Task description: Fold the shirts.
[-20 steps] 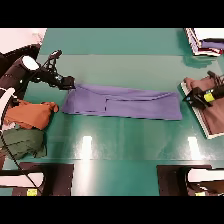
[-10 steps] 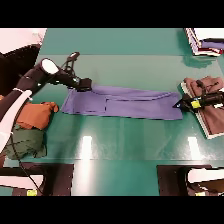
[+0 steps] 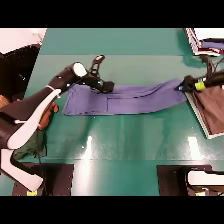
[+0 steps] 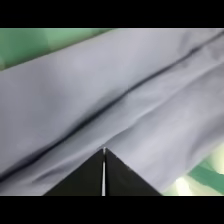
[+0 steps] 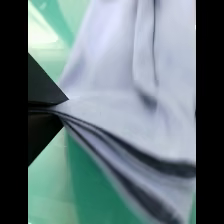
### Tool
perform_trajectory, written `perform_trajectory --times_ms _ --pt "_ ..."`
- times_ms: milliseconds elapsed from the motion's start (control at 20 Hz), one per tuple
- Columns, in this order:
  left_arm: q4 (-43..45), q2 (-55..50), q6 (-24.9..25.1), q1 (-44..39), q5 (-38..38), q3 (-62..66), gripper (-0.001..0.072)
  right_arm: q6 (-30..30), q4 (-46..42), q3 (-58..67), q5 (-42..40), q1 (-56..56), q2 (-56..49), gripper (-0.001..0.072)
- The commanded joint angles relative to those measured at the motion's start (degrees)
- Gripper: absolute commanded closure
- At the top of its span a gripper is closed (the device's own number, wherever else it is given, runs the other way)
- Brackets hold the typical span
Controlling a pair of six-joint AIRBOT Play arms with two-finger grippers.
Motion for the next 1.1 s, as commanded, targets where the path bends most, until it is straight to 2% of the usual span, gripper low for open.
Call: perform_trajectory --times_ms 0,100,500,600,800,1000,1050 --pt "-0.44 -6.4 -0.35 -3.67 -1.01 6.91 0.0684 1.29 7.69 9.05 0.85 6.08 2.6 0.0699" --pt "-0.48 -8.33 -0.39 -4.87 -1.46 8.0 0.0685 1.36 10.62 13.27 -0.59 9.79 2.45 0.0699" --pt "0.07 -9.31 -0.26 -5.38 -1.51 8.04 0.0684 3.23 10.49 26.73 -1.27 23.06 -4.24 0.0698" --pt "0.35 -8.04 -0.31 -3.52 -3.45 8.09 0.0685 3.23 10.51 28.09 -2.27 25.77 -5.79 0.0698" --pt "8.2 0.61 -0.9 7.19 -8.48 8.48 0.0685 3.19 10.54 30.62 -6.93 33.2 -9.51 0.0697" --pt "13.51 12.57 0.15 21.59 -11.93 8.48 0.0684 3.19 10.49 36.79 -16.55 44.87 -18.58 0.0692" --pt "13.86 15.12 0.2 24.98 -12.07 8.48 0.0684 3.17 10.47 38.14 -20.44 47.78 -21.33 0.0638"
